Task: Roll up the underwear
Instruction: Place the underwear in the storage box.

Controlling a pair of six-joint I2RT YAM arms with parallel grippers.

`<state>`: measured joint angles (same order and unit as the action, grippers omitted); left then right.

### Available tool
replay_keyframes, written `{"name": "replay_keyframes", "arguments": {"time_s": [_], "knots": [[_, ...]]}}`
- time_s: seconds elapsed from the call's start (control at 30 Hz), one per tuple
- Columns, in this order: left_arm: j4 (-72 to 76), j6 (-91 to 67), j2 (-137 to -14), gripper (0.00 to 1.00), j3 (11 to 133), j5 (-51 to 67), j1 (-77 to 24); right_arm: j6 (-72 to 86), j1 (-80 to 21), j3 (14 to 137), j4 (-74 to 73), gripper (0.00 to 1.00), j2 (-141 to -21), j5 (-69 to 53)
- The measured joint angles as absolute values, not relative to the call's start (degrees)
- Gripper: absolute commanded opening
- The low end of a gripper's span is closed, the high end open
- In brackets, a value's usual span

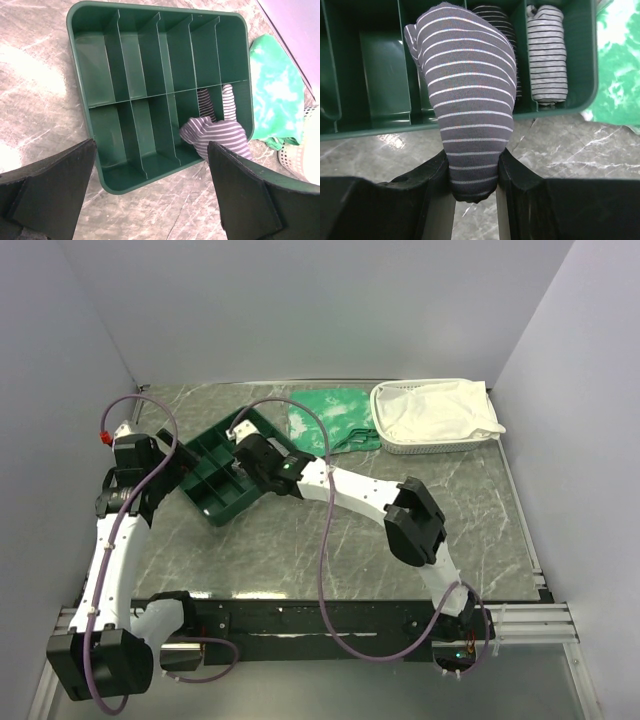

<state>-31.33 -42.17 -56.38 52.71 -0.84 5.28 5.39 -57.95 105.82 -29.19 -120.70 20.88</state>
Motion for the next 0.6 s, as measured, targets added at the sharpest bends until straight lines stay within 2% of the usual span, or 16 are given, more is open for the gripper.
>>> {"name": "replay_keyframes", "arguments": {"time_s": [0.27, 0.6], "knots": [[-31.31, -41.17, -56.53, 0.99, 52.71, 0.49, 6.46, 2.42, -58.43, 108.18, -31.75, 0.00, -123.74, 21.87], [-31.22, -40.45, -57.01, 1.00, 52.71, 2.22, 7.99, -0.84, -58.87, 118.74, -34.79, 0.00, -130.47, 21.71]]}}
